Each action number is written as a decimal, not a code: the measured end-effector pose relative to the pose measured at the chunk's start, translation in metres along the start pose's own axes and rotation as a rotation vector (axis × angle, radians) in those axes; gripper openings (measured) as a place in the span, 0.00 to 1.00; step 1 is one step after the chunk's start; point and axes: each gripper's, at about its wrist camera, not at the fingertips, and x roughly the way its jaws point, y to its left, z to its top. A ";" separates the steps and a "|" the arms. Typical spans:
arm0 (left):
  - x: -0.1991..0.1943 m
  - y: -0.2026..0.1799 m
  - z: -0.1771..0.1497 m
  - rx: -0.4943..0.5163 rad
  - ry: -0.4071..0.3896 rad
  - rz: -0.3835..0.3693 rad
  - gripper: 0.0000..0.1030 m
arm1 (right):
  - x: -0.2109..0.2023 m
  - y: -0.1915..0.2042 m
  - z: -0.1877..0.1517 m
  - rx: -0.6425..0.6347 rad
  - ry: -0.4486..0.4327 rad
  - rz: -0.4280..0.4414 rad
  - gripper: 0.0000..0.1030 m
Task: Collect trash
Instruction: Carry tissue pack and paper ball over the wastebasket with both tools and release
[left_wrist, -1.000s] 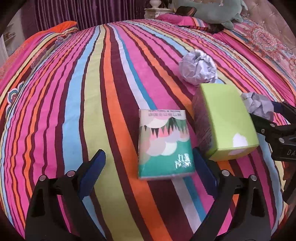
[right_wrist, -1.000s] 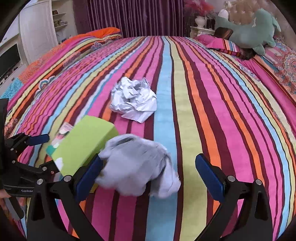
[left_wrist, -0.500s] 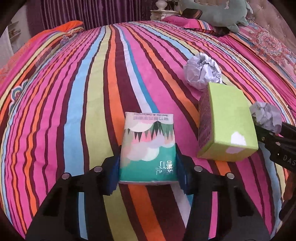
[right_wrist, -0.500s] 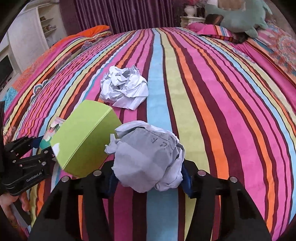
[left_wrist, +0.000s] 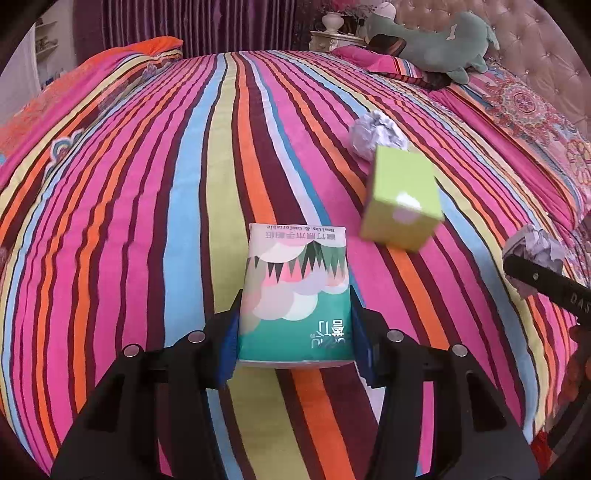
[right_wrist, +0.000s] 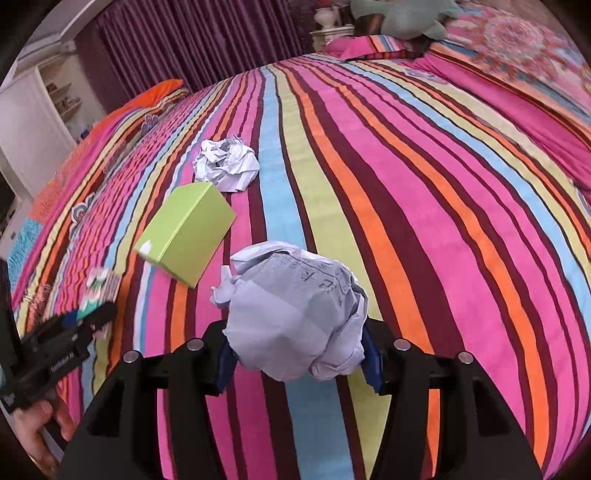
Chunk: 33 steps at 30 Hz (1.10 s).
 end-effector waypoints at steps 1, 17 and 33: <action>-0.004 -0.001 -0.005 -0.004 0.000 -0.003 0.48 | -0.003 -0.001 -0.002 0.006 -0.002 0.002 0.50; -0.061 -0.022 -0.061 0.003 -0.040 -0.052 0.48 | -0.057 0.000 -0.040 0.049 -0.069 0.036 0.50; -0.127 -0.040 -0.138 0.034 -0.051 -0.118 0.48 | -0.116 0.006 -0.102 0.068 -0.098 0.105 0.50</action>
